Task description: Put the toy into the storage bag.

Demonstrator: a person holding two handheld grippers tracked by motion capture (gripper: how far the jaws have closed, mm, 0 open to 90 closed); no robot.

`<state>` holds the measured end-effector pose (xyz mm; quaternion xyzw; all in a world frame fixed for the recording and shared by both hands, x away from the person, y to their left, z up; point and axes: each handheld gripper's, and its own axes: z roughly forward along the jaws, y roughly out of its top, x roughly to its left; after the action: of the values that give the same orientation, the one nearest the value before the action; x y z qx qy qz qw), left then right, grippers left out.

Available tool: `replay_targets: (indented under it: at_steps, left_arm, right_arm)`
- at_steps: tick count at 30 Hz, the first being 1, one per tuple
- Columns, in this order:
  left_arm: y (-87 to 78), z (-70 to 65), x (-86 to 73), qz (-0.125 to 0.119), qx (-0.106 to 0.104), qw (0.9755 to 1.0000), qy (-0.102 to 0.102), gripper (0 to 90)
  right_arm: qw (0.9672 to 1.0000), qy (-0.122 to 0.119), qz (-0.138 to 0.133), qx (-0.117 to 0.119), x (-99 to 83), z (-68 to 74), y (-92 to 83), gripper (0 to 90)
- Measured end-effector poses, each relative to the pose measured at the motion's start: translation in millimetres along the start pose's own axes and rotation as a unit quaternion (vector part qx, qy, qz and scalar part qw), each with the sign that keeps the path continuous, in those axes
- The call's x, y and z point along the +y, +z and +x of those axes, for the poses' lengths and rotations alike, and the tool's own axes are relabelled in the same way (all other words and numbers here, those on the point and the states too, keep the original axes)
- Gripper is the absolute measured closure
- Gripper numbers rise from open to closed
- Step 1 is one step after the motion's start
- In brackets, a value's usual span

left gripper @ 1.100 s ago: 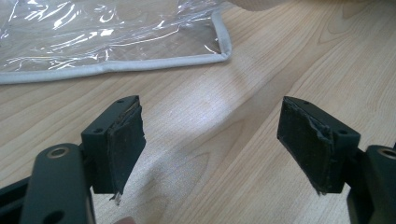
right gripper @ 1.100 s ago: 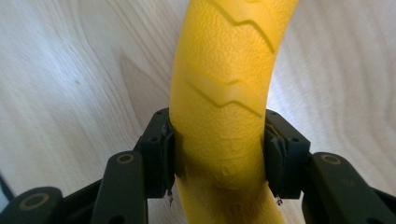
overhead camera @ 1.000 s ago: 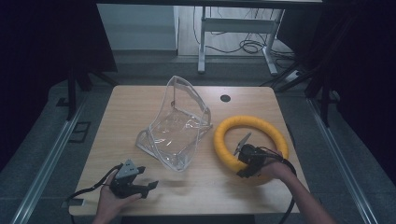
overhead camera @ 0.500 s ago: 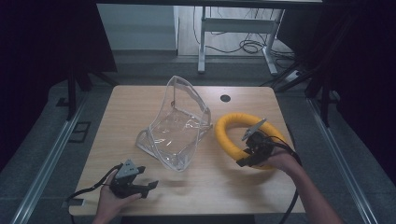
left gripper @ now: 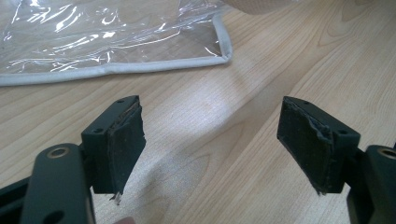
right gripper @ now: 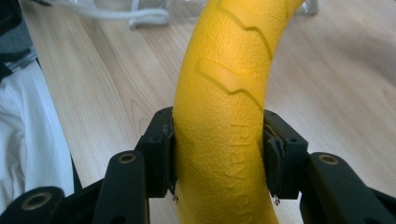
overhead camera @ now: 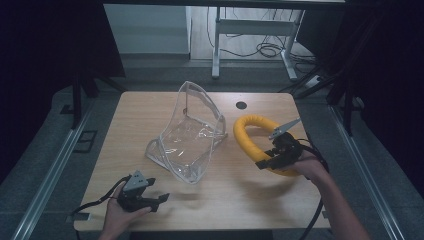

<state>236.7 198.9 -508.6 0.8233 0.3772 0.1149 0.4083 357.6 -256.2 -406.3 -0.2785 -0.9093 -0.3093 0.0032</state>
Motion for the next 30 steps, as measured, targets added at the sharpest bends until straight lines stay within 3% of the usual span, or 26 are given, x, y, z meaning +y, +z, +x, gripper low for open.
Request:
replay_targets:
  at_steps: [11,13,30]
  left_arm:
    - [0.9,-0.2,-0.1,0.000,-0.001,1.0000,0.000,22.8]
    - [0.9,-0.2,-0.1,0.000,-0.001,1.0000,0.000,22.8]
    - [1.9,-0.3,-0.4,0.003,-0.001,1.0000,0.002,22.8]
  right_arm:
    - [0.9972,0.007,-0.074,-0.002,5.0,1.1,-23.6,51.7]
    - [0.9953,0.008,-0.097,0.003,6.6,1.6,-25.6,51.7]
    - [0.9823,0.021,-0.184,0.031,18.6,4.6,-26.4,51.6]
